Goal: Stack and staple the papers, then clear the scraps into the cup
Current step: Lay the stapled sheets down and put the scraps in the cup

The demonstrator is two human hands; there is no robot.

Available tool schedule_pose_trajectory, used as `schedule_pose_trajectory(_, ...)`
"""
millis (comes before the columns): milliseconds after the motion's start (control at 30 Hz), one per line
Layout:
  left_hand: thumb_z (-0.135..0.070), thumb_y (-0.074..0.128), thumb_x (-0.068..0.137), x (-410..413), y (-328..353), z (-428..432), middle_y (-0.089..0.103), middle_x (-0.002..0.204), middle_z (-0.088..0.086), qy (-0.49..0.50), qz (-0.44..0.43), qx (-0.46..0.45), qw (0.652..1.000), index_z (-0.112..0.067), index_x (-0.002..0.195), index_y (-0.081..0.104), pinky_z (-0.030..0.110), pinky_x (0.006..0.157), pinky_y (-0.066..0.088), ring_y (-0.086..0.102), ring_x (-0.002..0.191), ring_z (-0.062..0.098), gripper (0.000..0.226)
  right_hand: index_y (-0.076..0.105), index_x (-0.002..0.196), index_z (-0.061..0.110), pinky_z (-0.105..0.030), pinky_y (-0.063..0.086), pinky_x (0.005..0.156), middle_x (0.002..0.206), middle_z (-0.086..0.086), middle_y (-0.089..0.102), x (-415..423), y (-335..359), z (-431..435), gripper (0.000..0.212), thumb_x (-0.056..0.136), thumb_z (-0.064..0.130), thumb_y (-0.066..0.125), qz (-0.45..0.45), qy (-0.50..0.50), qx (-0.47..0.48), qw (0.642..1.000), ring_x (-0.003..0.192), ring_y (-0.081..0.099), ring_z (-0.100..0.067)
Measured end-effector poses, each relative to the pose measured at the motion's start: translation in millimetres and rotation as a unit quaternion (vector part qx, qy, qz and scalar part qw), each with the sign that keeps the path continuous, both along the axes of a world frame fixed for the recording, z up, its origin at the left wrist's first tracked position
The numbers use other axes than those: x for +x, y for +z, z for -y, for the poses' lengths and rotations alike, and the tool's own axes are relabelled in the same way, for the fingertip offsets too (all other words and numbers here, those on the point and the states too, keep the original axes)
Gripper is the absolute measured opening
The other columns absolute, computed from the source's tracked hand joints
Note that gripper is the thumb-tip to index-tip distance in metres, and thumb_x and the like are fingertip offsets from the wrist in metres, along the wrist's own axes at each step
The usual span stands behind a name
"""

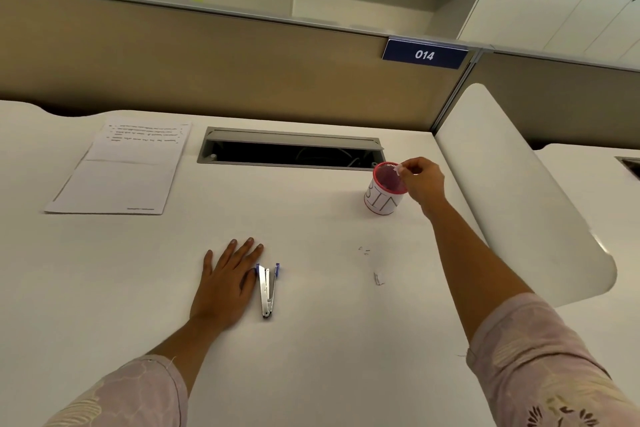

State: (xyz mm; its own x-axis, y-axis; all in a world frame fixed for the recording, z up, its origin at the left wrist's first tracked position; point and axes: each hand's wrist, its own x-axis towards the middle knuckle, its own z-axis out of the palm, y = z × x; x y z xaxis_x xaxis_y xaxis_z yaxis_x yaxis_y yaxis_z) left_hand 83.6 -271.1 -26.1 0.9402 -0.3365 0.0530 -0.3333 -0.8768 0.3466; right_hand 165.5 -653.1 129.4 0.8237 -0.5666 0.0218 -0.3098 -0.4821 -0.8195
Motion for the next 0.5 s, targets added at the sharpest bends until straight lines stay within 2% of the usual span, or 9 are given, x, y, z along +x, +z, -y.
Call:
schedule_pose_trajectory(100,-0.043,0.014,0.095,0.4,-1.2,0.0,0.020,0.155,-0.017,0.001,-0.001,0.001,1.000,-0.041,0.146,0.023,0.047,0.115,0.007,0.012,0.145,0.011,0.051,0.068,0.104,0.005,-0.027,0.047,0.075,0.106,-0.012,0.068,3.8,0.4,3.2,0.020,0.086,0.015,0.066,0.001,-0.015,-0.020,1.000,0.093,0.060,-0.021)
schedule_pose_trajectory(233,-0.044,0.014,0.095,0.9,-2.3,0.3,0.019,0.155,-0.018,0.004,-0.002,0.004,1.000,-0.042,0.146,0.022,0.048,0.116,0.008,0.011,0.145,0.010,0.052,0.065,0.112,0.006,-0.032,0.050,0.086,0.114,-0.011,0.066,3.1,-0.9,8.0,0.029,0.084,0.013,0.069,-0.018,0.002,-0.026,0.999,0.103,0.061,-0.024)
schedule_pose_trajectory(400,-0.048,0.006,0.095,1.0,-2.3,0.2,0.020,0.155,-0.018,0.002,0.002,-0.001,1.000,-0.042,0.146,0.022,0.048,0.115,0.009,0.012,0.145,0.011,0.054,0.065,0.112,0.008,-0.026,0.047,0.082,0.116,-0.009,0.066,-4.9,-1.2,2.2,0.028,0.084,0.008,0.067,-0.004,0.014,-0.020,1.000,0.107,0.060,-0.024)
schedule_pose_trajectory(500,-0.046,0.010,0.095,0.9,-2.6,0.2,0.019,0.155,-0.017,0.000,0.000,0.006,1.000,-0.041,0.146,0.021,0.048,0.115,0.008,0.011,0.145,0.011,0.053,0.066,0.107,0.008,-0.025,0.048,0.081,0.112,-0.011,0.067,-18.5,-5.5,-8.5,0.028,0.079,0.004,0.070,0.015,0.048,-0.042,0.998,0.103,0.061,-0.024)
